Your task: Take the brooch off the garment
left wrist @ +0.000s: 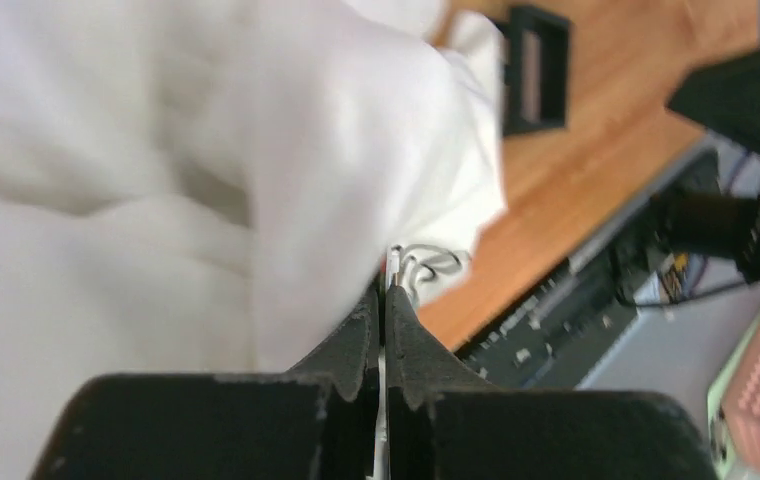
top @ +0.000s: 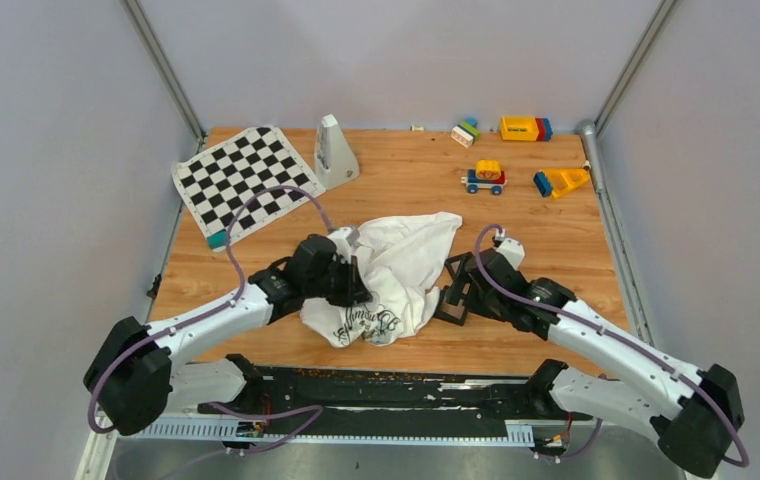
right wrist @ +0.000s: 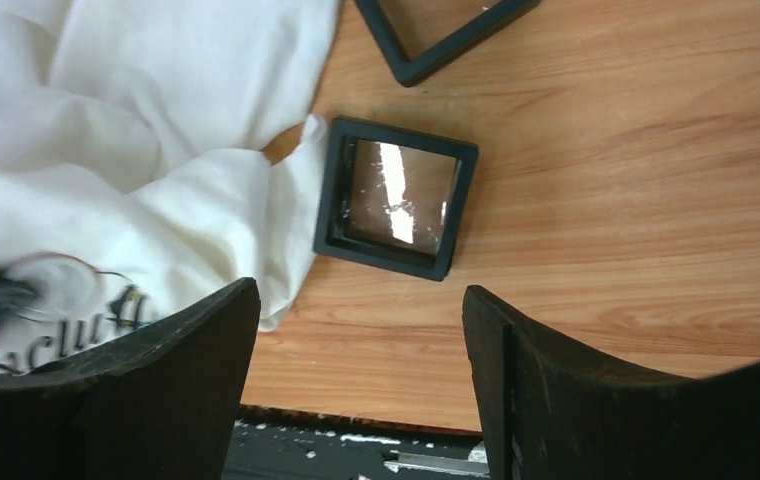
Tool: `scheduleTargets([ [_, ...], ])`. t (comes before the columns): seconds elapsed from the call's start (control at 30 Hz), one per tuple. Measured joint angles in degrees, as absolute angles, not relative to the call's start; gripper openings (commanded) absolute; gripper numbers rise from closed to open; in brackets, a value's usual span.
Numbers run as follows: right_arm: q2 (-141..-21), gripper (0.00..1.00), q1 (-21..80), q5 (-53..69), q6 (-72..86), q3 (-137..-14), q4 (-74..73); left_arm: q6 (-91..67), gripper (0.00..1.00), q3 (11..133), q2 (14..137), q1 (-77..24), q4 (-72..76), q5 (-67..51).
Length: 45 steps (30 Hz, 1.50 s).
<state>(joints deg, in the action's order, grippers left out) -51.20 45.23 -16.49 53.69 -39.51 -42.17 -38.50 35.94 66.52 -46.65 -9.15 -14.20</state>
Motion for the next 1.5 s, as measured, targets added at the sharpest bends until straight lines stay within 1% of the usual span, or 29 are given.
scheduleTargets([
  [0.07,-55.13,0.73,45.23,-17.47,53.56,-39.97,-42.61,-38.00,0.00,35.48,66.67,-39.51,-9.67,-13.13],
  [0.17,-62.13,0.67,45.23,-17.85,52.47,-41.80,-43.11,-36.88,0.00,35.40,68.16,-28.80,-9.80,-11.35],
  [0.27,-67.96,0.57,45.23,-17.67,50.68,-44.56,-43.00,-36.07,0.00,35.35,70.91,-19.33,-9.34,-10.13],
  [0.37,-71.83,0.49,45.23,-17.12,49.36,-47.42,-42.28,-34.52,0.00,35.33,73.25,-13.43,-8.49,-10.09],
  [0.43,-72.99,0.46,45.23,-16.95,48.95,-48.25,-41.93,-33.30,0.00,35.35,73.38,-13.06,-7.81,-11.90],
  [0.57,-76.34,0.45,45.23,-16.51,48.73,-49.63,-40.75,-30.92,0.00,35.40,68.90,-17.30,-7.40,-13.41],
  [0.8,-81.03,0.37,45.23,-15.57,48.80,-49.89,-38.74,-27.99,0.00,35.29,46.35,-28.60,-5.65,-13.21],
  [0.9,-82.15,0.26,45.23,-15.40,48.77,-49.89,-37.80,-27.70,0.00,35.46,43.44,-31.07,-4.69,-14.57],
  [0.93,-82.61,0.21,45.23,-15.27,48.77,-49.89,-37.43,-27.70,0.00,35.57,44.12,-32.29,-4.60,-15.00],
  [0.97,-83.07,0.19,45.23,-15.07,48.71,-49.91,-37.17,-27.66,0.00,35.62,45.30,-33.63,-4.58,-15.20],
  [1.03,-83.90,0.19,45.23,-14.68,48.69,-49.91,-36.84,-27.29,0.00,35.81,48.47,-37.06,-5.02,-15.00],
  [1.1,-84.36,0.19,45.23,-14.37,48.77,-49.91,-36.60,-26.35,0.00,37.34,55.18,-42.85,-7.07,-13.72],
  [1.17,-84.38,0.18,45.23,-14.31,48.77,-49.91,-36.47,-25.98,0.00,38.44,59.02,-45.71,-8.60,-13.26],
  [1.2,-84.38,0.12,45.23,-14.28,48.77,-49.91,-36.36,-25.76,0.00,39.55,61.89,-47.51,-9.39,-12.93],
  [1.23,-84.38,0.01,45.23,-14.22,48.77,-49.91,-36.27,-25.61,0.00,40.95,65.23,-49.43,-9.91,-12.75],
  [1.37,-84.01,0.00,45.19,-13.74,48.73,-49.74,-35.99,-25.69,0.00,44.36,74.52,-53.89,-10.46,-12.73],
  [1.5,-80.88,0.00,45.19,-12.91,48.58,-48.18,-35.97,-26.63,0.00,46.28,81.54,-55.00,-10.26,-12.49],
])
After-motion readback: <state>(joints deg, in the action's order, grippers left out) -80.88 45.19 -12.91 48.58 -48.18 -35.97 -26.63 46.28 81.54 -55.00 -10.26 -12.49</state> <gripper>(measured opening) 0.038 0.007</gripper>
